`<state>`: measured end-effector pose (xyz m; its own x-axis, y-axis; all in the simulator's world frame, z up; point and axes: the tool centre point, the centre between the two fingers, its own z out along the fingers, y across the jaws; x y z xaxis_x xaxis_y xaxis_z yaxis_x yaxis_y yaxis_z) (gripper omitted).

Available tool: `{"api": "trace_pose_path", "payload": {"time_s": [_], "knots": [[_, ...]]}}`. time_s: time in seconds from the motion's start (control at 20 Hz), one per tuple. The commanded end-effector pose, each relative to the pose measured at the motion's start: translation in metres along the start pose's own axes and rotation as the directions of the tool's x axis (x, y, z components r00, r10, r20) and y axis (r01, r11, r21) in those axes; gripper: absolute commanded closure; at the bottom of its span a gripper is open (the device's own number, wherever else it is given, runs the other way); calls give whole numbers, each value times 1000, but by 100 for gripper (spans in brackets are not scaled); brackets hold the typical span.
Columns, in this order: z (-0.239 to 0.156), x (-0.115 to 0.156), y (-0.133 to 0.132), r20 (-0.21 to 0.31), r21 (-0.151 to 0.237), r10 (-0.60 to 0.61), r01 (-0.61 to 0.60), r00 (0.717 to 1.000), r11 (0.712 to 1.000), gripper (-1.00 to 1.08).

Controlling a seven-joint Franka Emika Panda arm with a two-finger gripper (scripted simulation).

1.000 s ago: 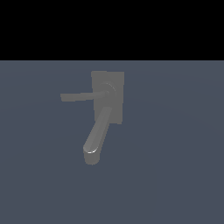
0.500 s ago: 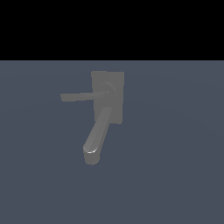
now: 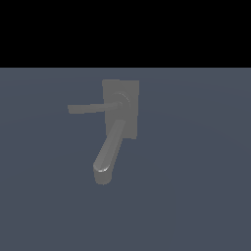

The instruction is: Turn on the faucet by rotating a designated handle.

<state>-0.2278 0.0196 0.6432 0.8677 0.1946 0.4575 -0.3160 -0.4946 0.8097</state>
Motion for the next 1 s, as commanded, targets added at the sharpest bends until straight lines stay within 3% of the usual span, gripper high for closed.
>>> {"api": "trace_pose_path", "payload": {"time_s": [0.0,0.95], "knots": [[-3,2,1,-10,-17,-2,2,1000,1000,108],[1,3,-4,0,-22,-28,28,1000,999,108]]}}
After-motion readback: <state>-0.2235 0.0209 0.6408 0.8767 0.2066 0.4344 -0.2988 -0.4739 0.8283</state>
